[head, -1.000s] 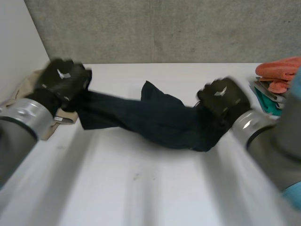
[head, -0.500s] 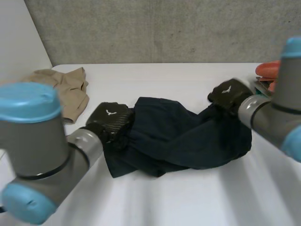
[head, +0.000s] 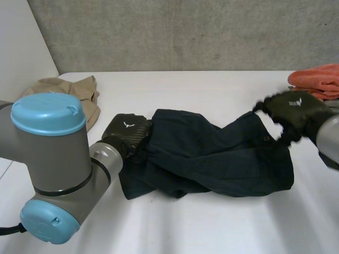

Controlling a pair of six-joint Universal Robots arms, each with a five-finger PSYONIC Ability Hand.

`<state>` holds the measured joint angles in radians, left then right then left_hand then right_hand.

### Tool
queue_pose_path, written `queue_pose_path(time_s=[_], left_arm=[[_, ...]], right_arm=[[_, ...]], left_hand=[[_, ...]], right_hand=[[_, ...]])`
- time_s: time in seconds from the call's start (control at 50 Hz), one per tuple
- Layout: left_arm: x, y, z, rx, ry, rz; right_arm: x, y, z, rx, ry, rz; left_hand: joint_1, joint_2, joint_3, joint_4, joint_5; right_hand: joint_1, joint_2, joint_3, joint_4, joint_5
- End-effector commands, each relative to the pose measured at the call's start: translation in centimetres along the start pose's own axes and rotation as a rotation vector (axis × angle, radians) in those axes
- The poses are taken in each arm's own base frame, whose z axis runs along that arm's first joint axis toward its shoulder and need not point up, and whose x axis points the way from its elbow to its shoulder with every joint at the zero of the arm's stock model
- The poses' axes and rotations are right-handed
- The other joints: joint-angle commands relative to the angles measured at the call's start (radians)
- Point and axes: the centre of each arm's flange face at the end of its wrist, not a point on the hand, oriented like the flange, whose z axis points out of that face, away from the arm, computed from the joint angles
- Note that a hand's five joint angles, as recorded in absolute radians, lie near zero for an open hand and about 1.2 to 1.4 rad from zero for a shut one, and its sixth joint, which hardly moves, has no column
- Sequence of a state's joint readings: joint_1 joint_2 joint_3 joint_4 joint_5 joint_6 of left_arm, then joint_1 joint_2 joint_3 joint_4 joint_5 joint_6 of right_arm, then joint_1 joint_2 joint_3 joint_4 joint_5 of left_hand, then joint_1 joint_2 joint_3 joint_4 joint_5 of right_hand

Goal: Fold the laundry.

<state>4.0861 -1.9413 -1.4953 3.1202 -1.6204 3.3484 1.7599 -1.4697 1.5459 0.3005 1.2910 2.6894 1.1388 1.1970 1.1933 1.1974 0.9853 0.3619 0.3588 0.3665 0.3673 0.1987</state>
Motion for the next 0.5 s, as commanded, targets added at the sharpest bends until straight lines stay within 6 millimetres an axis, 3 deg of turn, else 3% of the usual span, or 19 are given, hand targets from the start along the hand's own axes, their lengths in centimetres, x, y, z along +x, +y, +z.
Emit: queue_pose_path(time_s=[0.02,0.08,0.2,0.28,0.5], left_arm=[[-0.1,0.1,0.3,0.0,-0.009,-0.001],[-0.2,0.0,0.4,0.003,-0.011,-0.002],[-0.2,-0.1,0.6,0.01,-0.013,-0.002],[-0.2,-0.1,0.6,0.01,-0.013,-0.002],[-0.3,0.0,0.4,0.003,-0.016,-0.012]], right_arm=[[-1.7,4.6,-3.2,-0.129,-0.1,-0.05],[-2.6,6.4,-3.5,-0.162,-0.15,-0.041],[-2.8,8.1,-3.0,-0.131,-0.149,-0.027],[-2.7,8.6,-2.0,-0.071,-0.117,-0.059],[-2.9,12.7,2.2,-0.055,-0.099,-0.08]], left_hand=[[0.257,0.199,0.203,0.199,0.236],[0.257,0.199,0.203,0.199,0.236],[0.257,0.199,0.203,0.199,0.236],[0.257,0.199,0.203,0.199,0.236],[0.257,0.199,0.203,0.199,0.236]], right_hand=[[0.19,0.193,0.185,0.184,0.179],[0.196,0.199,0.191,0.19,0.184],[0.181,0.184,0.177,0.176,0.17],[0.152,0.155,0.147,0.146,0.14],[0.231,0.234,0.226,0.225,0.219]])
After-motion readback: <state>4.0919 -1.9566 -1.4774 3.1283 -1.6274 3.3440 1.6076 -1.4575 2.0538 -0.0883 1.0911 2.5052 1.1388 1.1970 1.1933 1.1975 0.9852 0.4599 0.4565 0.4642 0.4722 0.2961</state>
